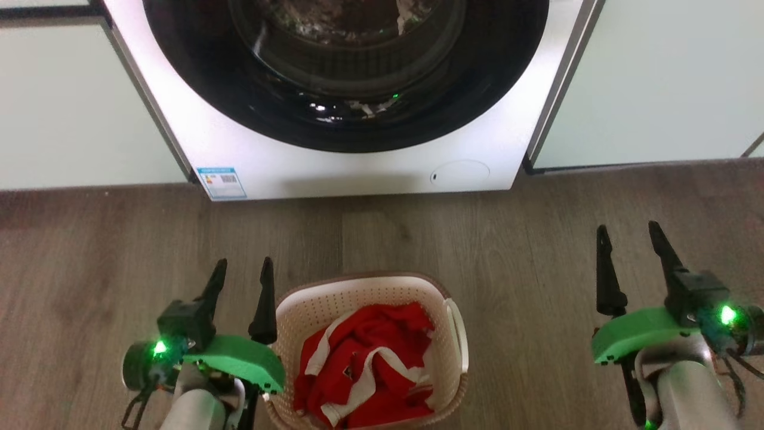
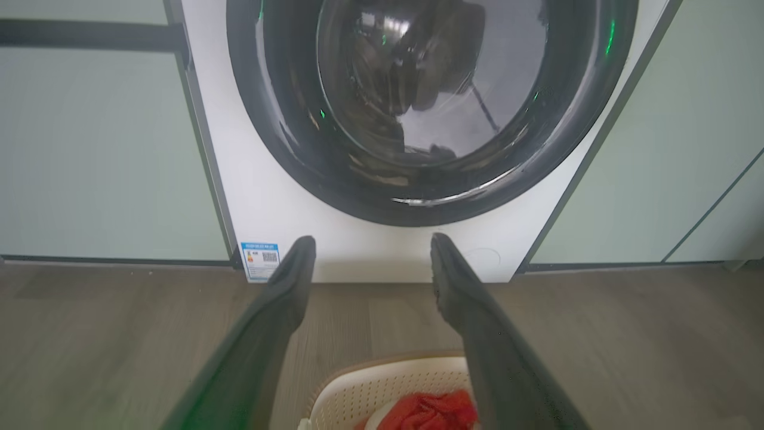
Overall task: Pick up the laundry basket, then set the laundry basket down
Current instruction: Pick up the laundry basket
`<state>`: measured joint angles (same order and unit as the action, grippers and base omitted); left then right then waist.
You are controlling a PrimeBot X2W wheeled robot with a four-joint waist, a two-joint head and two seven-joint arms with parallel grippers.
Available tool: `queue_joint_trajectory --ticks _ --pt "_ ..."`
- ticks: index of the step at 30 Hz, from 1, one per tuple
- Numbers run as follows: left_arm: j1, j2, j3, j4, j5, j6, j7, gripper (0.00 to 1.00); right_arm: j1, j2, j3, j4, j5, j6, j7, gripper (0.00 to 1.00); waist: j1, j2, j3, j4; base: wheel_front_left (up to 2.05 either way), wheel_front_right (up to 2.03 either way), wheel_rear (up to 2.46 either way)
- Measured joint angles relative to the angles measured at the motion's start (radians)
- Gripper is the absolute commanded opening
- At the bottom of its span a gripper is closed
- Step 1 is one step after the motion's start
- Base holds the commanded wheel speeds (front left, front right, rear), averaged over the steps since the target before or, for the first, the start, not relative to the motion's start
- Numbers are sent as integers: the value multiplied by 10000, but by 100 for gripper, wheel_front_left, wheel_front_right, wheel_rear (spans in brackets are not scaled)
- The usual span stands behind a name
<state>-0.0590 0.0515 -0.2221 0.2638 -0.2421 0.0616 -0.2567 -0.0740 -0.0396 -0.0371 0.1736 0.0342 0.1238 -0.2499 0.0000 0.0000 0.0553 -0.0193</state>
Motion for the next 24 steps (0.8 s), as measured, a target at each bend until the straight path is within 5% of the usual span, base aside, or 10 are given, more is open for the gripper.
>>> queue_joint_trajectory --ticks 10,24 --pt "-791 -17 -2 1546 98 96 0 100 -810 -6 395 1356 -359 0 88 100 0 0 1055 6 0 0 0" --pt "-4904 -188 -763 7373 113 -395 2 100 -3758 -73 1478 4318 431 0 1191 100 2 0 4137 352 0 0 0"
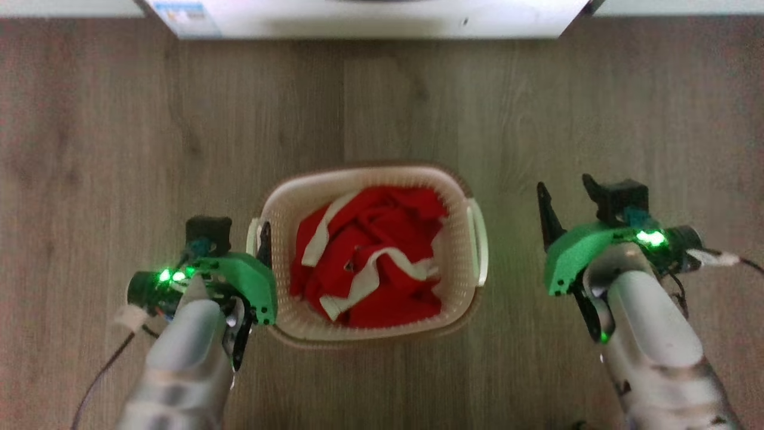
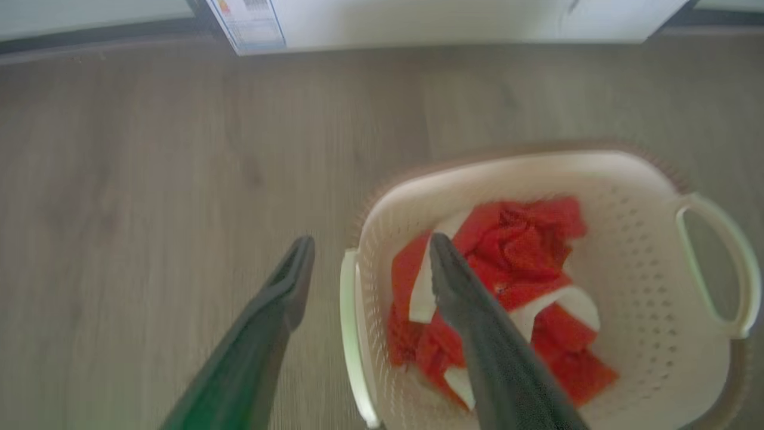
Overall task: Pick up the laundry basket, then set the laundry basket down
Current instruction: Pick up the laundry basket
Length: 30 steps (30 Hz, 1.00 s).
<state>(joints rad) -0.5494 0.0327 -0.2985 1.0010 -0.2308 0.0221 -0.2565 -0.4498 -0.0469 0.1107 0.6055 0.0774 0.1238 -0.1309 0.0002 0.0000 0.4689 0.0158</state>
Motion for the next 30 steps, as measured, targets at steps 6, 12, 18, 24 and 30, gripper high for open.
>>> queue_joint_trajectory --ticks 6,12,18,24,30 --pt "-880 -23 -529 1400 -516 -230 92 100 -745 -50 334 1028 585 0 255 100 1 0 890 165 0 0 0" --pt "-1453 -31 -1049 1967 -1018 -318 151 100 -1202 -102 997 1835 1189 -2 387 100 0 0 1477 300 0 0 0" --pt "-1809 -40 -1553 2219 -1413 -320 443 100 -1528 -117 1476 2293 1793 0 380 100 -1 0 1934 345 0 0 0" --pt "-2074 -44 -2057 2424 -1745 -303 706 100 -1808 -144 2042 2569 2217 0 290 100 -1 0 2303 291 0 0 0" --pt "-2150 -48 -2399 2470 -2069 -259 790 100 -1945 -144 2516 2805 2696 0 238 100 -1 0 2562 260 0 0 0"
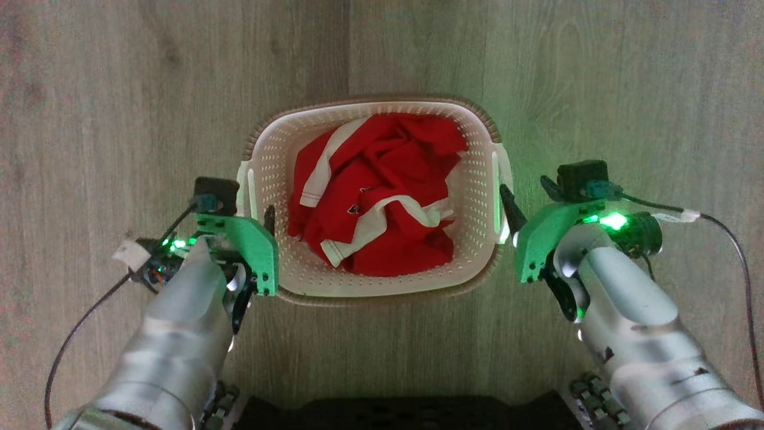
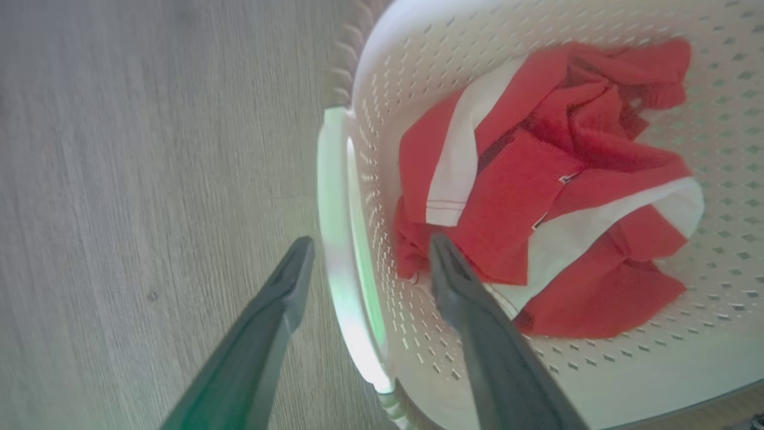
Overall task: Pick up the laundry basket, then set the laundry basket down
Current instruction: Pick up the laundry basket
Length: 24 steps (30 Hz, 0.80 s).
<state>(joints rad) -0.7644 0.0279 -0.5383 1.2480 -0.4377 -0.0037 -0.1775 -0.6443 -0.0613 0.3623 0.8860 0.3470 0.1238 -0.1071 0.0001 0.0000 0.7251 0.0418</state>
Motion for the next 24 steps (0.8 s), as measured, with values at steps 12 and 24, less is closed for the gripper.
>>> queue_joint_trajectory --ticks 12,24 --pt "-356 -6 -535 31 -570 144 90 100 -523 -13 594 297 525 0 -2 100 0 1 410 38 0 0 0" --pt "-370 -6 -1143 140 -926 234 90 96 -719 -19 966 690 892 0 -2 74 0 1 554 50 0 0 0"
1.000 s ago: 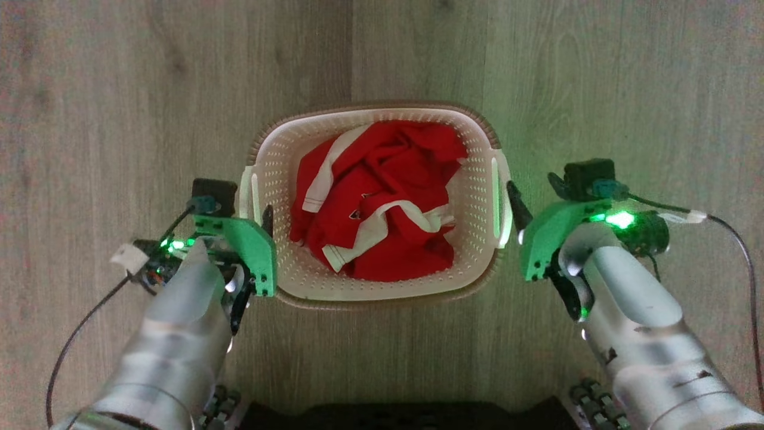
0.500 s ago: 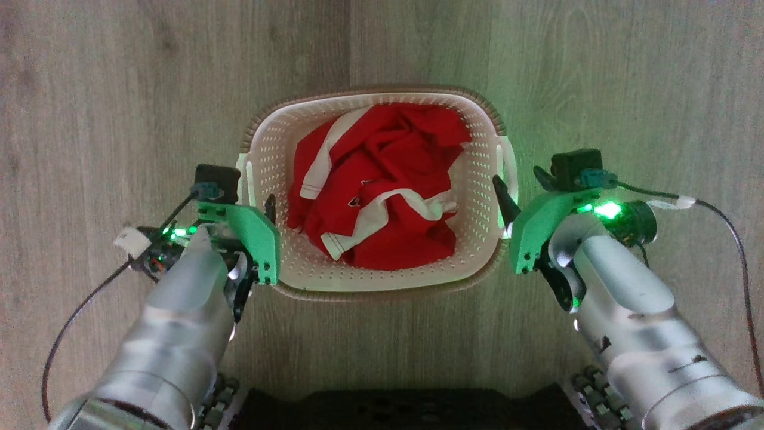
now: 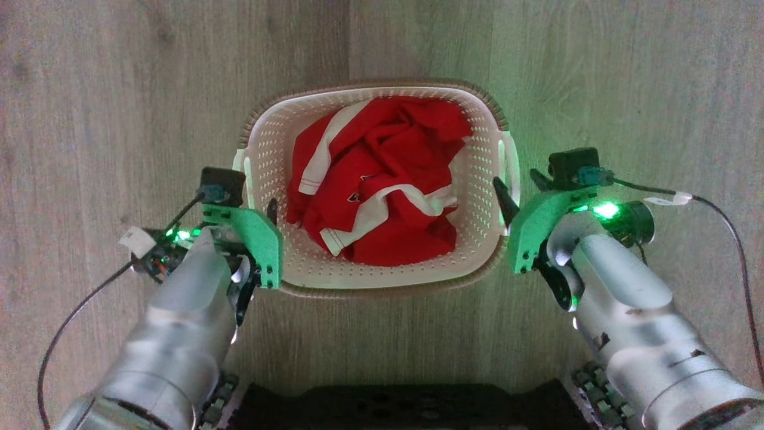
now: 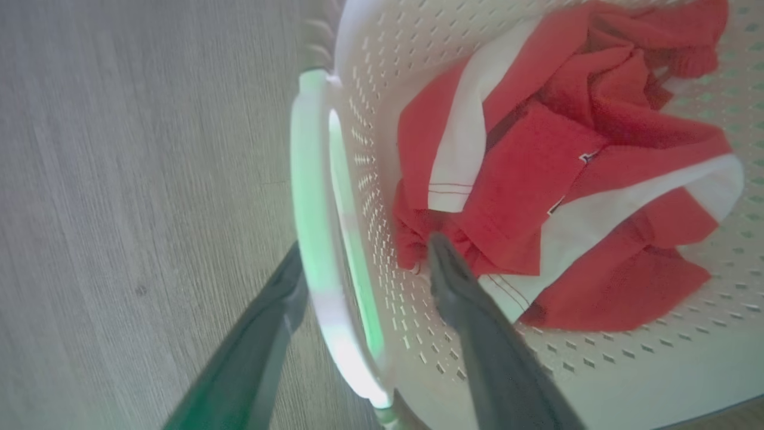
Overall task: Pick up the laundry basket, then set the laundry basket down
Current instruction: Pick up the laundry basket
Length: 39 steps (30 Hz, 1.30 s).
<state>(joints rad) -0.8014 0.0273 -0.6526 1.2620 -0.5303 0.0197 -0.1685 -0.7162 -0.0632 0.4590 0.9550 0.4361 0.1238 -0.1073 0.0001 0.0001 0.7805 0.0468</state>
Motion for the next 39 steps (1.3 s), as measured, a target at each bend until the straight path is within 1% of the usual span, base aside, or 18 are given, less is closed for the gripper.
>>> queue_joint_trajectory --ticks 1,2,3,4,5,14,24,25,28,33,39 --pt "0 0 -75 4 -27 0 0 70 0 0 25 27 71 0 2 46 0 0 3 3 0 0 0" --pt "0 0 -136 6 -88 6 0 47 0 -2 56 46 121 0 2 22 0 0 6 8 0 0 0" --pt "-5 4 -153 25 -104 86 0 29 -1 -2 84 71 157 0 2 1 0 0 9 13 0 0 0" --pt "-7 8 -176 42 -117 86 0 6 -3 -2 113 98 163 0 2 0 0 0 10 18 0 0 0" --pt "-8 13 -173 46 -217 84 -17 0 -2 4 138 130 236 0 13 0 0 0 11 22 0 0 0" --pt "-83 12 -454 67 -617 84 -42 0 -102 -8 249 290 500 0 -15 0 0 0 20 49 0 0 0" --pt "-211 0 -846 140 -708 59 -102 0 -206 -10 376 669 878 0 17 0 0 -1 -173 2 0 0 0" --pt "-212 -2 -901 163 -700 -15 -102 0 -207 -13 426 698 974 0 69 0 0 -1 -270 -17 0 0 0" --pt "-212 10 -1072 190 -683 -58 -102 0 -207 -21 518 767 1116 0 138 0 0 -1 -448 -51 0 0 0" --pt "-212 46 -1216 236 -594 -341 -102 0 -206 -38 694 830 1319 -2 322 0 0 -1 -832 -97 0 0 0" --pt "-203 150 -1486 322 -502 -721 201 0 -206 -59 1093 909 1519 -2 1034 0 0 -1 -1441 -96 0 0 0"
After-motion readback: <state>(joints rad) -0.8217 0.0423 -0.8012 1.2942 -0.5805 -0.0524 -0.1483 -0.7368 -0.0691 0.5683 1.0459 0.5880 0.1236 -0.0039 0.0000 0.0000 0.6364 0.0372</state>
